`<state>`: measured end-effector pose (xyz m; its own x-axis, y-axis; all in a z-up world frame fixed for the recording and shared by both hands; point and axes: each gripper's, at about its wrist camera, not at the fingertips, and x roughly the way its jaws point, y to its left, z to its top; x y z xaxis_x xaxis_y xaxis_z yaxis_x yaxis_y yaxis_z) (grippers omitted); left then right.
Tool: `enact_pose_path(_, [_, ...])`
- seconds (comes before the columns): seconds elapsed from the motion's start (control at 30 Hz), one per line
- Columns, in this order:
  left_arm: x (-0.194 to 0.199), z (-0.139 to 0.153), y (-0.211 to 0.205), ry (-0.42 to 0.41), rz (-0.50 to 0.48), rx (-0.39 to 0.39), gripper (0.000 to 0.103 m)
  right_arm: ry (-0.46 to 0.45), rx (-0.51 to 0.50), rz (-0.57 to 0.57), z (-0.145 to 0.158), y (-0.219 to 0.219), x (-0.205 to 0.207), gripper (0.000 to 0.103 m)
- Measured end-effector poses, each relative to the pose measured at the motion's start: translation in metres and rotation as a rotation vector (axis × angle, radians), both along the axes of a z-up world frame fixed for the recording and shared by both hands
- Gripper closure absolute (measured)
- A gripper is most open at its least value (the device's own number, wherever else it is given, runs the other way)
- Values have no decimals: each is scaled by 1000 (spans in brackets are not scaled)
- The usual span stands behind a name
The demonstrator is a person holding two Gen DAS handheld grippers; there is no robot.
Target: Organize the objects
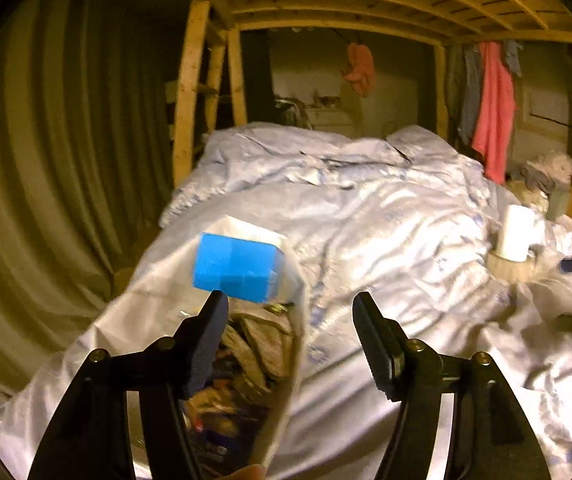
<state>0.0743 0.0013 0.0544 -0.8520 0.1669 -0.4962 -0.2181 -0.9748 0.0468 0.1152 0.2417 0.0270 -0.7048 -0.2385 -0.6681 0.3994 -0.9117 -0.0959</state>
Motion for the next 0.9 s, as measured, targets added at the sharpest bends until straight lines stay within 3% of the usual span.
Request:
enact_pose_path(0.1, [2,-5,5,-24,-32,-8,39,-108,-7,0,-32,6,-15,16])
enact_pose_path(0.2, [0,-11,13,-42,-28,-47,39,-246,74,-33,-70,0,-36,18])
enact_pose_path(0.27, [-1,-14,17,-47,-35,-54,39,-266,100,-14,-83,-4,-37,17])
enact_pose_path(0.9, [0,-17,17,-53,-26,-56,39,-379,81,-56,-96,3,-44,1])
